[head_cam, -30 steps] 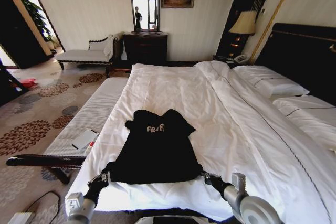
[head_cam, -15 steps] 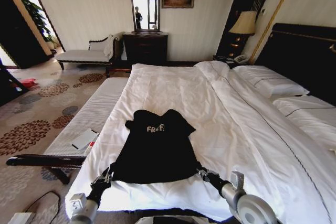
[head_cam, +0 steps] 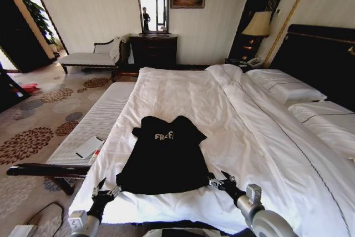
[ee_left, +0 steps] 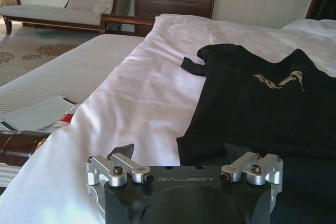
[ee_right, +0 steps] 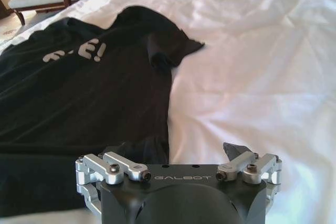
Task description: Fold the clothes on the bed.
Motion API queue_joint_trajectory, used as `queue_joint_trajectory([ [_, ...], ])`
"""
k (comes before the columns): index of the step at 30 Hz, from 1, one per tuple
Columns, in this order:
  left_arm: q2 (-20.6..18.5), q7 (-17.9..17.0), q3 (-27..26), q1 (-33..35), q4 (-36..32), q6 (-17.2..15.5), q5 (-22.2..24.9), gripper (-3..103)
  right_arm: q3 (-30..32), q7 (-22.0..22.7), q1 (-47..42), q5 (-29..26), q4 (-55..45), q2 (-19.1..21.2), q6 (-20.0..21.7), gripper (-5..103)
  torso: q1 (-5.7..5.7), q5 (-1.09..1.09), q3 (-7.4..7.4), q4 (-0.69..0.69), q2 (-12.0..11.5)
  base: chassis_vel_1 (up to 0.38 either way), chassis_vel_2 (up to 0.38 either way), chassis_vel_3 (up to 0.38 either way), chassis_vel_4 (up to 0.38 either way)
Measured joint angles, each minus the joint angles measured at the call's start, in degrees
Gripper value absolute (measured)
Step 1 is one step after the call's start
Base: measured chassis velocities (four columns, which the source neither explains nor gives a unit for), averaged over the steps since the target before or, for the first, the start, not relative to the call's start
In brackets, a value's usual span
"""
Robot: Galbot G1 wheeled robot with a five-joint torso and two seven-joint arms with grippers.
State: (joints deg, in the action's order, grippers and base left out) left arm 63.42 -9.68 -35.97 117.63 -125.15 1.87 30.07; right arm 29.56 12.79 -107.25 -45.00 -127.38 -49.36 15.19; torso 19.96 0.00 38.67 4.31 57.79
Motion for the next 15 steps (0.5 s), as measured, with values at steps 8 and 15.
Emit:
queue_joint_trajectory([
  [8,-0.4,2.2,0.2,3.8,0.8,2.3,-0.9,100,-0.4,-2.1,-4.3,0.9,-2.7,-2.0,0.7,100,-0.01,0.01,0.00,0.00,0.0,0.000,0.000,0.000,0.000],
  [15,-0.4,2.6,1.3,3.3,1.2,2.1,-1.2,100,-1.0,-2.4,-4.0,1.1,-2.4,-1.9,0.8,103,-0.01,0.01,0.00,0.00,0.0,0.000,0.000,0.000,0.000],
])
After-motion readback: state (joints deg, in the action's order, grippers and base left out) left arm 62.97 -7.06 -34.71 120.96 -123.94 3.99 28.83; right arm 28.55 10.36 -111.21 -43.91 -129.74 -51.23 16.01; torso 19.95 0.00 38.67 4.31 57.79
